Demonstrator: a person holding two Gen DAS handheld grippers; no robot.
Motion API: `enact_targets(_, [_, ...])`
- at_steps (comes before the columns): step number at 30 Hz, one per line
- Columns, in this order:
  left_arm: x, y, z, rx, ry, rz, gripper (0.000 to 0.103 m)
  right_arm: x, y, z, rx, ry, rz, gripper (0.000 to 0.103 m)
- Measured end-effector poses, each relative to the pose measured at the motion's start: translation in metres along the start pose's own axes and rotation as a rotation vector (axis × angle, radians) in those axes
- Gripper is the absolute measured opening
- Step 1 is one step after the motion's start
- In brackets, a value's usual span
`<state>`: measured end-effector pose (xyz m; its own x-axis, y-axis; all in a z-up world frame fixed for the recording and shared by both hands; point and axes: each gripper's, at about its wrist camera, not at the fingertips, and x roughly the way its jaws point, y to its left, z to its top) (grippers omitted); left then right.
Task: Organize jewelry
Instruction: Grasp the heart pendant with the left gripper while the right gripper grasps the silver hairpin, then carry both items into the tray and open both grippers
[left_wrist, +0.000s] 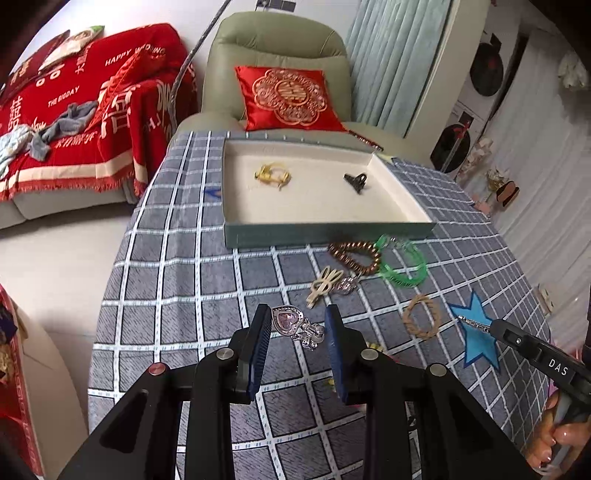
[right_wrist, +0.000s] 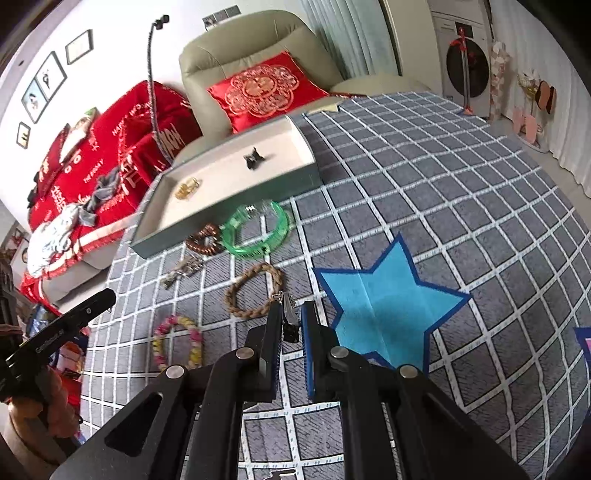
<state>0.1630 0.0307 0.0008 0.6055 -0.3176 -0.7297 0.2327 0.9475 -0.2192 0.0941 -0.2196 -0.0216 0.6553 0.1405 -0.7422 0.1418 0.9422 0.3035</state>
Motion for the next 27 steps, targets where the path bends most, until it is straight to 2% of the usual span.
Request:
enact_targets(7, [-0.015,-0.006,0.015,0.02,-0.039,-0.014,0.045,-0.011,0.003,0.016,0.006,-0.021,0.046,0.011])
enact_targets(13, [-0.024,-0.012,0.039,0.03,-0.072,-0.03,0.045,-0.017,0.013,0.048,-0.014,-0.042,0.089,0.011])
enact_targets(21, [-0.018,-0.014,0.093,0.042,-0.115,-0.024,0.045,-0.016,0.041,0.124,-0.097,-0.087,0.112,0.011])
enact_targets(27, [-0.001,-0.015,0.139,0.071,-0.15,0.024,0.045,0.003,0.055,0.176,-0.103,-0.089,0.14,0.011])
